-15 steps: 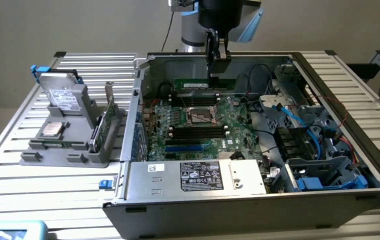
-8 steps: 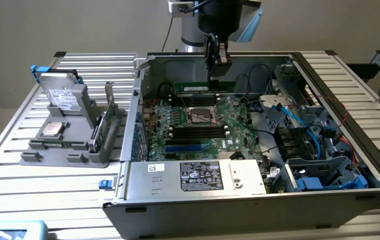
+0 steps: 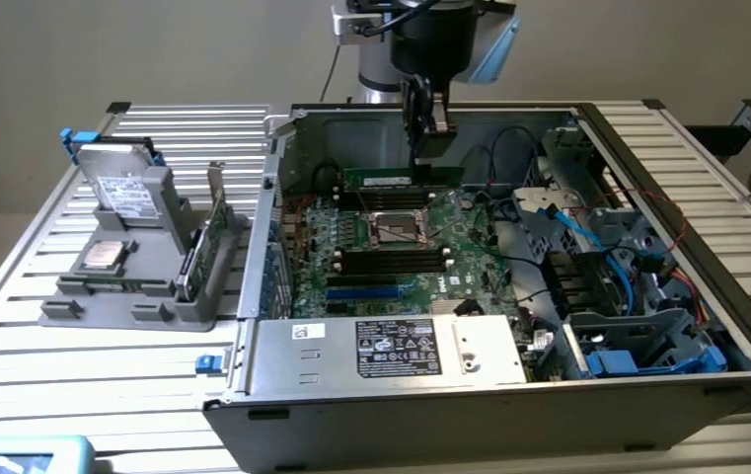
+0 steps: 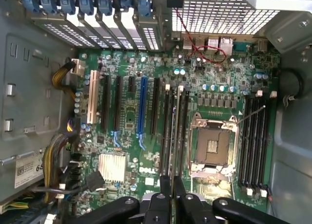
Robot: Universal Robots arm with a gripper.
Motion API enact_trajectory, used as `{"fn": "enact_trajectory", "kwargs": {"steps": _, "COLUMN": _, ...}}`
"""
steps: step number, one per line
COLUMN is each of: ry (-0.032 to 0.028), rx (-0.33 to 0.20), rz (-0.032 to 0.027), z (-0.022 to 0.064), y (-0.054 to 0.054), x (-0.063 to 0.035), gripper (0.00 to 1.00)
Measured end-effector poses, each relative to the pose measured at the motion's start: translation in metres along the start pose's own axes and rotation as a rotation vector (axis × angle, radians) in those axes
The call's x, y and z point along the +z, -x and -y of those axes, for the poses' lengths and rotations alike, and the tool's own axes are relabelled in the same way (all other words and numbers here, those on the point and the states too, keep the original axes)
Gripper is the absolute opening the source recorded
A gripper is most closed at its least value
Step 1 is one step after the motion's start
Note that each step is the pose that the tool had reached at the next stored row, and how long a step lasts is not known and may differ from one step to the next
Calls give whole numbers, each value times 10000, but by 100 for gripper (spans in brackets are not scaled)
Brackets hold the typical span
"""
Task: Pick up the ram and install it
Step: 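Insert the ram into the slot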
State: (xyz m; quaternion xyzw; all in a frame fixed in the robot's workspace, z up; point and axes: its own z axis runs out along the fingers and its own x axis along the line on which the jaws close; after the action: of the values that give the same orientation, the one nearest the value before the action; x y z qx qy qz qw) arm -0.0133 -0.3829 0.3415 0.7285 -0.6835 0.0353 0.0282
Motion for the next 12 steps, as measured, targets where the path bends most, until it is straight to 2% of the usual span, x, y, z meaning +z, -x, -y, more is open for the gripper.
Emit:
{"fn": "enact_trajectory", "kwargs": {"steps": 3, "ry": 3, "rx": 0, "rz": -49, "z": -1, "y": 5, "x": 51, "gripper": 14}}
{"fn": "enact_trajectory", "kwargs": {"steps": 8, "ry": 12, "rx": -3, "rz": -186, "z": -1, "y": 7, "x": 101, "gripper": 14}}
{"fn": "enact_trajectory", "kwargs": {"steps": 12, "ry": 16, "rx": 31, "rz": -198, "z": -2, "y": 11, "x": 161, "gripper": 14}}
